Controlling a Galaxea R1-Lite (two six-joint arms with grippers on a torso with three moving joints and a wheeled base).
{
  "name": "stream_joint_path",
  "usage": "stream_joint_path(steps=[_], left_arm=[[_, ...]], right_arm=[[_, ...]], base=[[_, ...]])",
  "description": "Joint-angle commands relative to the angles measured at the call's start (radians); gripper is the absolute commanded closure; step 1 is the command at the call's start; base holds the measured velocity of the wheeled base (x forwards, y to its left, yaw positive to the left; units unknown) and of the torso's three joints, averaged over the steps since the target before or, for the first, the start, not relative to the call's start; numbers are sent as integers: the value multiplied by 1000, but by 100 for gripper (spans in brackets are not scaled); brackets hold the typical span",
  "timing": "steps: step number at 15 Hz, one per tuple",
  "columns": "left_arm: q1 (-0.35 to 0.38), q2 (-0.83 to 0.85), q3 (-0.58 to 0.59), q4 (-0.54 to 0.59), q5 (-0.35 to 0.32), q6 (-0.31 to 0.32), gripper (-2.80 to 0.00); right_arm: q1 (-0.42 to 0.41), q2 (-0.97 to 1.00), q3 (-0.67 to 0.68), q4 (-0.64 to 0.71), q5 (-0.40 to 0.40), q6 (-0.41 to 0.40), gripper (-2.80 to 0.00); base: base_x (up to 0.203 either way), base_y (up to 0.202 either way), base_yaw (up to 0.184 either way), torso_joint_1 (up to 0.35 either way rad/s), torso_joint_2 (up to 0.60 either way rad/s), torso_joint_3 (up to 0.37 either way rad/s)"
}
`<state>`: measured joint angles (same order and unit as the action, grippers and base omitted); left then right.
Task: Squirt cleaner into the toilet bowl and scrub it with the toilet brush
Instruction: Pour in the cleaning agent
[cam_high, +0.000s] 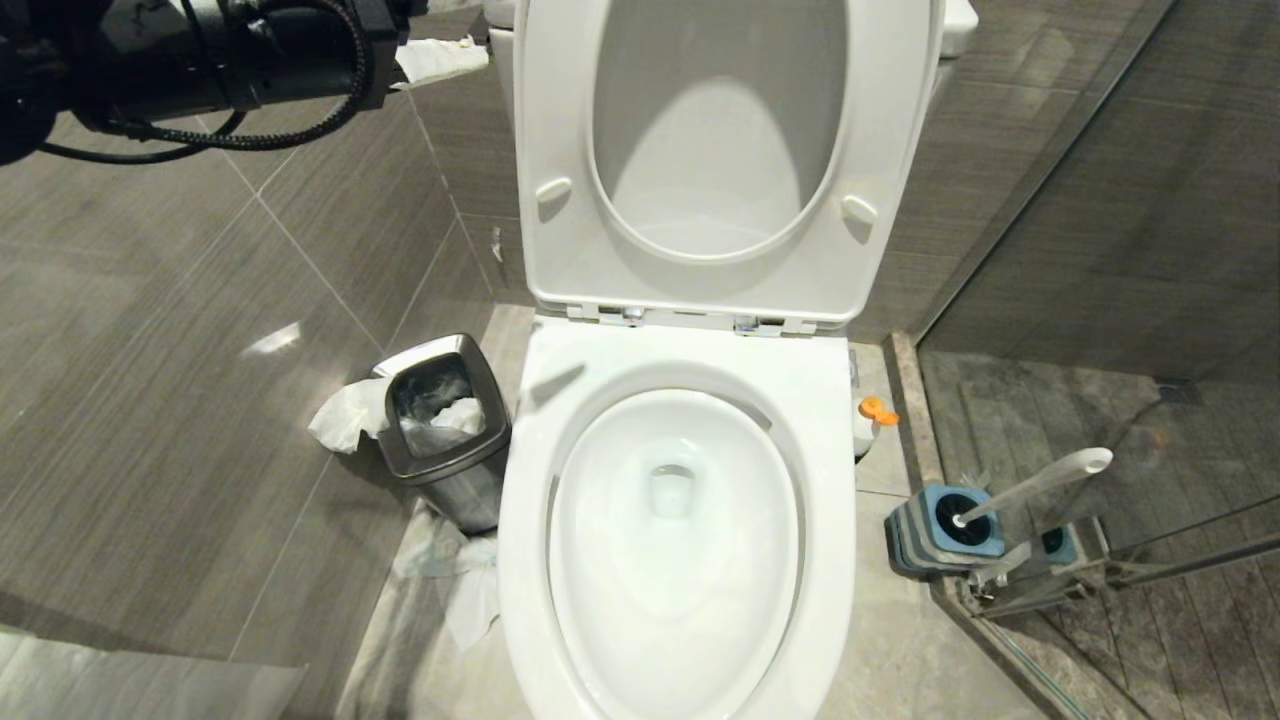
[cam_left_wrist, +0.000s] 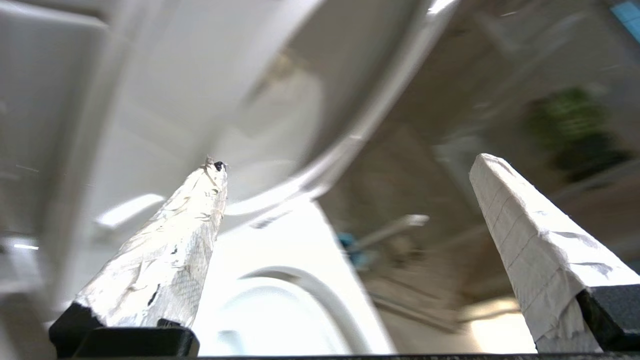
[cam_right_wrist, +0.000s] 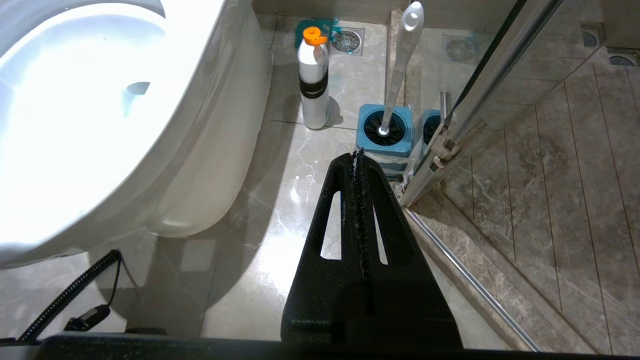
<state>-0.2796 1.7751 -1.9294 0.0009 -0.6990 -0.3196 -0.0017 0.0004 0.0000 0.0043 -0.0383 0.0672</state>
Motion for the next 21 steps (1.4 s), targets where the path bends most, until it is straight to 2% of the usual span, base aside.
stream_joint_path(steps=[1, 3, 5, 6, 13, 16, 21], left_arm=[[-4, -2, -8, 6, 114, 98, -280], [-13, -6, -11, 7, 229, 172, -280], [-13, -19, -11, 8, 265, 196, -280], [-13, -23, -11, 8, 279, 196, 0], [-13, -52, -11, 5, 359, 197, 0], [-13, -78, -10, 8, 451, 197, 0], [-6, -187, -8, 7, 477, 203, 0]], right_arm=[[0, 0, 0, 0, 0, 0, 0], [0, 0, 0, 0, 0, 0, 0], [0, 0, 0, 0, 0, 0, 0], [0, 0, 0, 0, 0, 0, 0], [0, 0, 0, 0, 0, 0, 0], [0, 0, 0, 0, 0, 0, 0], [0, 0, 0, 0, 0, 0, 0]], base=[[0, 0, 0, 0, 0, 0], [0, 0, 0, 0, 0, 0], [0, 0, 0, 0, 0, 0], [0, 0, 0, 0, 0, 0], [0, 0, 0, 0, 0, 0], [0, 0, 0, 0, 0, 0], [0, 0, 0, 0, 0, 0]])
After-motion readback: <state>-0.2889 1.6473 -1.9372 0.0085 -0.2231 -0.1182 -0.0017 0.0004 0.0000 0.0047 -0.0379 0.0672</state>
